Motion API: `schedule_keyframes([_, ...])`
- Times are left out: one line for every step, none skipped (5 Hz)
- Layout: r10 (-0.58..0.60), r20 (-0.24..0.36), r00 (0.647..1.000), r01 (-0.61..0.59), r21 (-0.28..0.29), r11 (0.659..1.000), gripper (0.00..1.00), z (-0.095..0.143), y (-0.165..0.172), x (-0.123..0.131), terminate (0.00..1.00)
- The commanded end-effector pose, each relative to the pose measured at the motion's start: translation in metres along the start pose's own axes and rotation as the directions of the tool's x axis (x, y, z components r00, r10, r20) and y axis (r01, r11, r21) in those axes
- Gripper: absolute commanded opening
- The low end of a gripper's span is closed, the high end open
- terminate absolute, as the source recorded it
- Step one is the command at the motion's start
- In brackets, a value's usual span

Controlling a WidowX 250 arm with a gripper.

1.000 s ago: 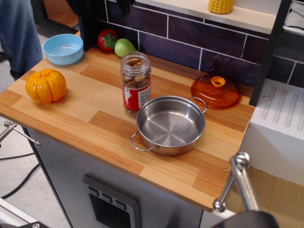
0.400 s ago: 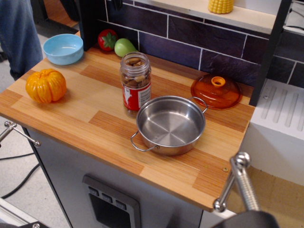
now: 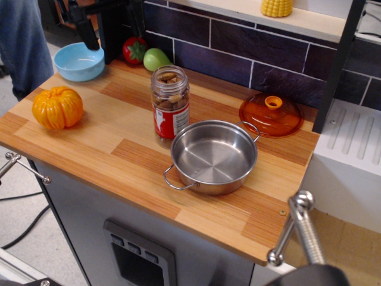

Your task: Pour almonds in pot

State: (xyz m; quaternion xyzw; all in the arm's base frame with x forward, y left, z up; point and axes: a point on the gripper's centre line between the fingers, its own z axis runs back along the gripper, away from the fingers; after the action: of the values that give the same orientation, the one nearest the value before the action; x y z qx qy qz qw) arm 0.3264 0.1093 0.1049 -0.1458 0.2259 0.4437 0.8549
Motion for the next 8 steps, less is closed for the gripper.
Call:
schedule_keyframes([0.039,-0.016,0.999,-0.039,0.007,0.999,1.0,-0.021,-0.007,-0.002,0.0])
schedule_keyframes([0.079,-0.076,0.994,-0.079,0.001,0.997,1.0,-0.033,-0.011,0.003,0.0])
schedule_keyframes([0.093,-0.122,0.988,-0.091,0.016,0.996,1.0,-0.048,-0.014,-0.005,0.0])
schedule_keyframes([0.088,-0.118,0.989,-0.082,0.054,0.995,1.0,-0.062,-0.018,-0.013,0.0])
schedule_keyframes([0.085,-0.131,0.988,-0.077,0.069,0.995,1.0,-0.069,-0.024,-0.018,0.0])
schedule_keyframes([0.119,-0.168,0.979,-0.106,0.08,0.991,1.0,-0.074,-0.029,-0.02,0.0])
schedule_keyframes([0.143,-0.195,0.97,-0.124,0.106,0.987,1.0,-0.078,-0.028,-0.026,0.0])
schedule_keyframes([0.138,-0.19,0.972,-0.113,0.137,0.984,1.0,-0.084,-0.024,-0.032,0.0])
